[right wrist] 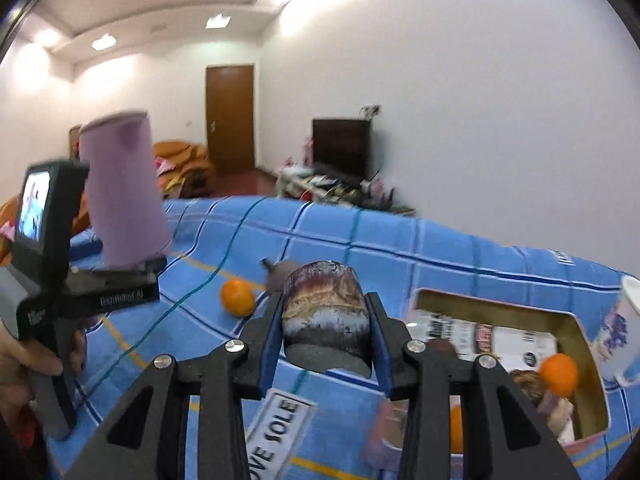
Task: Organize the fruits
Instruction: 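Grasp an orange with the left tool while the right tool holds the taro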
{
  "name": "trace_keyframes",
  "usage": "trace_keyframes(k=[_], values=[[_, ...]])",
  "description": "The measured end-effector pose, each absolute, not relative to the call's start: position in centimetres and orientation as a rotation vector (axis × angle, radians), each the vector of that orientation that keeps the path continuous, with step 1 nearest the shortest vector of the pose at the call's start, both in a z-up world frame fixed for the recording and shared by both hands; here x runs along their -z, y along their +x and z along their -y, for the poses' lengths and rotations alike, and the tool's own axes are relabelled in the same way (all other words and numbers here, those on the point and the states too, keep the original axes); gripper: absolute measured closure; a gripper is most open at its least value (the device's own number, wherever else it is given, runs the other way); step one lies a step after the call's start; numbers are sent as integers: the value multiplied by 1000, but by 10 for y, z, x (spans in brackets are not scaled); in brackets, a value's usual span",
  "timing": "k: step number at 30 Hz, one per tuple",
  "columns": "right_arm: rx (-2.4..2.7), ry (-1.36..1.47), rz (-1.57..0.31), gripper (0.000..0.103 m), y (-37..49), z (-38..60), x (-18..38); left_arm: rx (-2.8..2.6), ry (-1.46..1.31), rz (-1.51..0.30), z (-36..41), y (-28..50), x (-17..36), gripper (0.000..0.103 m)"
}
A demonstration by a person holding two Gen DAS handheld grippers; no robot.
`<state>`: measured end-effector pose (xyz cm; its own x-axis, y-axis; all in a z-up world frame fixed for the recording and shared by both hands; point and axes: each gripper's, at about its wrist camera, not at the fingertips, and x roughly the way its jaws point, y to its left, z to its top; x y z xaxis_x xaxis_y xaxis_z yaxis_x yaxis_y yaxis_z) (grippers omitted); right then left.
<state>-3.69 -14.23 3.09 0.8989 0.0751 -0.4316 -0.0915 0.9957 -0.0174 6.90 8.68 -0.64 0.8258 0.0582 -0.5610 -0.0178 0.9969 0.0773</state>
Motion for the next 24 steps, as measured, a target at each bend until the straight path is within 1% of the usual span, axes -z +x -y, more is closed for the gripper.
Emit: trace_keyframes(k=[5,7,9,13,17,19,21,24], values=[[-87,18,-450,62,-39,154,-26,124,-11,-654,-73,72,9,0],[-98,33,-450,62,-41,159,-27,154,-43,-710,-66,80,12,3],[-109,58,-453,62,-42,162,-28,189,-40,-752,-56,88,14,13],[-119,69,-452,62,-44,161,-24,187,42,-764,-33,100,18,14],[-127,92,-454,62,-43,163,-24,198,15,-806,-24,117,26,16],[-127,106,-460,62,-41,166,-23,174,29,-843,-22,126,32,19],[-128,117,-465,62,-40,168,-23,190,24,-874,-19,134,36,26],[-132,123,-471,62,-38,169,-22,179,26,-908,-17,143,41,30]])
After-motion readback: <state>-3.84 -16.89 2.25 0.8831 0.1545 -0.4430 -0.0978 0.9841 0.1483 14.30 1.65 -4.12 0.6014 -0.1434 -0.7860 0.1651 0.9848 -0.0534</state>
